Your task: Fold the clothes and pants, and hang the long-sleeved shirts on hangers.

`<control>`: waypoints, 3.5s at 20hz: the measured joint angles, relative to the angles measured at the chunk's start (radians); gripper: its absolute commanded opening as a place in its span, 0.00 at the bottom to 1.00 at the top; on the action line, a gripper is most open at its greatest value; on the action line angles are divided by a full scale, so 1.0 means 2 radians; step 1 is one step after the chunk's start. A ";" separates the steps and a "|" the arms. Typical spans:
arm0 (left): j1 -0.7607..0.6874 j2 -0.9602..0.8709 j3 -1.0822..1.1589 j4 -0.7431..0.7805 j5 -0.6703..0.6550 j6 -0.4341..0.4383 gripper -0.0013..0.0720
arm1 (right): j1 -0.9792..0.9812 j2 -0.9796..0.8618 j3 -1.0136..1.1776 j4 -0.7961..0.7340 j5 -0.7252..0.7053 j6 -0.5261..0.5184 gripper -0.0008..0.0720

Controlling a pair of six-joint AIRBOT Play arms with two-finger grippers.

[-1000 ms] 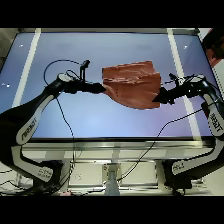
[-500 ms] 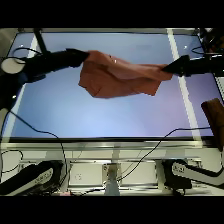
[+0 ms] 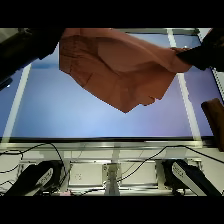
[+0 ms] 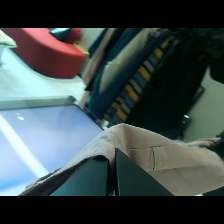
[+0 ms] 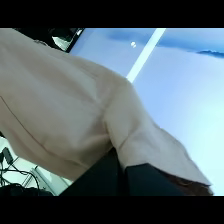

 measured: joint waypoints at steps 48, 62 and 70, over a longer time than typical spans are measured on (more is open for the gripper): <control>0.056 -0.079 -0.301 0.297 -0.080 -0.277 0.04 | 0.187 -0.307 -0.089 -0.239 -0.094 0.092 0.02; -0.004 -0.175 -0.294 0.291 -0.086 -0.291 0.90 | 0.187 -0.307 -0.157 -0.284 -0.138 0.091 0.92; 0.013 -0.117 -0.237 0.276 -0.120 -0.290 0.90 | 0.171 -0.307 -0.047 -0.356 -0.143 0.095 0.91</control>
